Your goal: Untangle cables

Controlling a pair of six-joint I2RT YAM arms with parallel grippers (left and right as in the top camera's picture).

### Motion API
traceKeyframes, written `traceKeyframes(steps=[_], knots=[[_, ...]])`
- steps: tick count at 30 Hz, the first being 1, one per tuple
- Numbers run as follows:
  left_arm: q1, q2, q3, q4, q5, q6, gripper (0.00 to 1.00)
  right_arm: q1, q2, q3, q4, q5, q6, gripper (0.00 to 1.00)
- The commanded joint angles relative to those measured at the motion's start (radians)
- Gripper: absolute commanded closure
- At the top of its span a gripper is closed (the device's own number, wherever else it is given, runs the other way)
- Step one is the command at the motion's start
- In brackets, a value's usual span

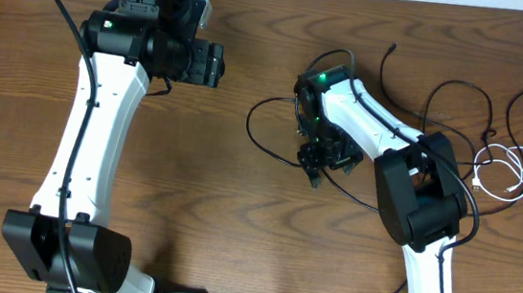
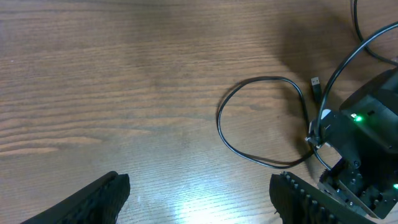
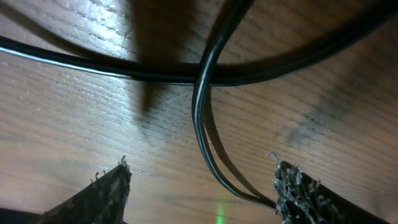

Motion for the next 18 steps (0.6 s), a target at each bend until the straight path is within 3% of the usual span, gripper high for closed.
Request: traceKeyframes(steps=[1, 18], knots=[[0.003, -0.019, 0.009, -0.002, -0.01, -0.002, 0.22, 0.0, -0.021, -0.007, 0.002, -0.003, 0.018, 0.29], [0.003, -0.019, 0.009, -0.002, -0.002, -0.001, 0.22, -0.002, -0.021, -0.134, 0.081, -0.007, 0.044, 0.3]])
